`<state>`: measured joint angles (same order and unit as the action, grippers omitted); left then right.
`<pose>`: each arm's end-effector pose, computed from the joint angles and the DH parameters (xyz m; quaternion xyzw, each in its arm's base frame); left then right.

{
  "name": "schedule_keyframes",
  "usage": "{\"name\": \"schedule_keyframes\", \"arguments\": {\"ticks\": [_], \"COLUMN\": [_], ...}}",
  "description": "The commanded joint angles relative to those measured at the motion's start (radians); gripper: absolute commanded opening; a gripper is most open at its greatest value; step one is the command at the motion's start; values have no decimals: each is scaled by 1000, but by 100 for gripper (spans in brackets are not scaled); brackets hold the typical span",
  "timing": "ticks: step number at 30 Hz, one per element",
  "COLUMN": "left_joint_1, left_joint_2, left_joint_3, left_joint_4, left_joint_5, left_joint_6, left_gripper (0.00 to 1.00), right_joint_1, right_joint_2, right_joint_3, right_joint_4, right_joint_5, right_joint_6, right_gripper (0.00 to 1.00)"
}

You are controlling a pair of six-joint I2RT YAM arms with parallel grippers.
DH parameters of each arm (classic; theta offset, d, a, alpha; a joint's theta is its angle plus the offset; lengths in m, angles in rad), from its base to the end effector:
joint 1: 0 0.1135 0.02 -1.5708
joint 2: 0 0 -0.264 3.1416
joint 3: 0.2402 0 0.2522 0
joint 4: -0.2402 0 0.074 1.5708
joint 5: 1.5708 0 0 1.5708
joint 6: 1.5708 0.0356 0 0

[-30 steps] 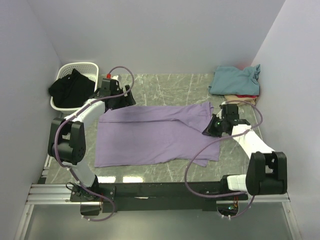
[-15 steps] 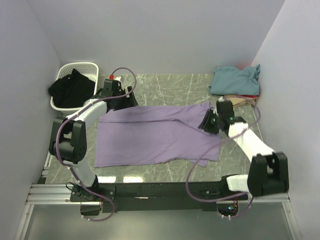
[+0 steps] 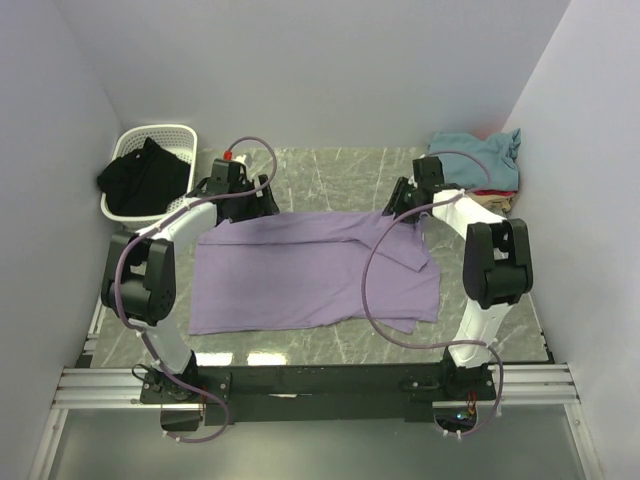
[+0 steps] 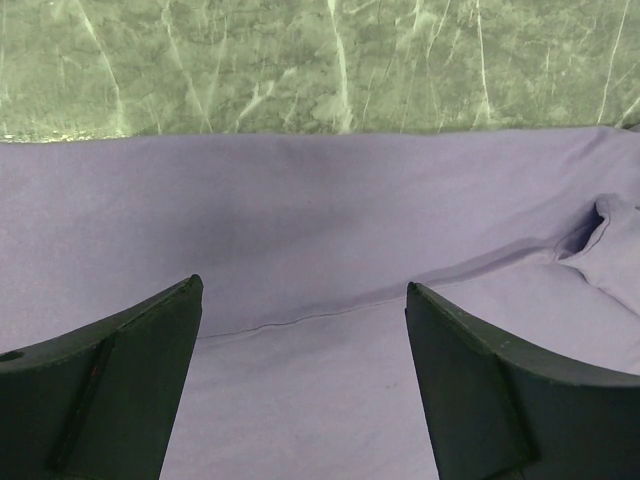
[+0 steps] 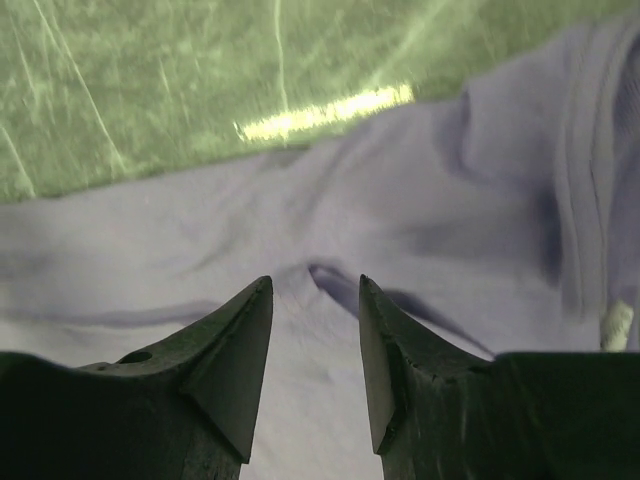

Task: Fold and stack the t-shirts
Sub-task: Fold the tshirt

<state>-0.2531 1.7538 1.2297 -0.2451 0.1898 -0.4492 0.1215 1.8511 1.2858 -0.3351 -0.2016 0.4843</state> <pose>0.3744 -0.1038 0.2267 -0.0529 0.9158 -0.2155 0.3347 0.3959 0.0555 0.2013 0.1369 0.9301 0.1883 0.2840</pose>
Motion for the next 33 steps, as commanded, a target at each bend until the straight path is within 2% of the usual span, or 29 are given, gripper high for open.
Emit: {"name": "schedule_keyframes", "arguments": {"ticks": [1, 6, 14, 25, 33], "left_joint_1": [-5, -5, -6, -6, -6], "left_joint_2": [22, 41, 46, 39, 21], "left_joint_3": [53, 62, 60, 50, 33], "left_joint_4": [27, 26, 21, 15, 21], "left_joint_5": [26, 31, 30, 31, 26], "left_joint_6": [9, 9, 14, 14, 12], "left_gripper": [87, 87, 87, 86, 86], "right_joint_1": [0, 7, 40, 69, 101], "right_joint_2": [42, 166, 177, 114, -41], "right_joint_3": [96, 207, 155, 34, -134], "right_joint_4": [42, -19, -9, -15, 11], "right_joint_5": [4, -30, -38, -32, -2], "right_joint_6": [-10, -13, -12, -29, -42], "right_gripper": [48, 46, 46, 45, 44]}}
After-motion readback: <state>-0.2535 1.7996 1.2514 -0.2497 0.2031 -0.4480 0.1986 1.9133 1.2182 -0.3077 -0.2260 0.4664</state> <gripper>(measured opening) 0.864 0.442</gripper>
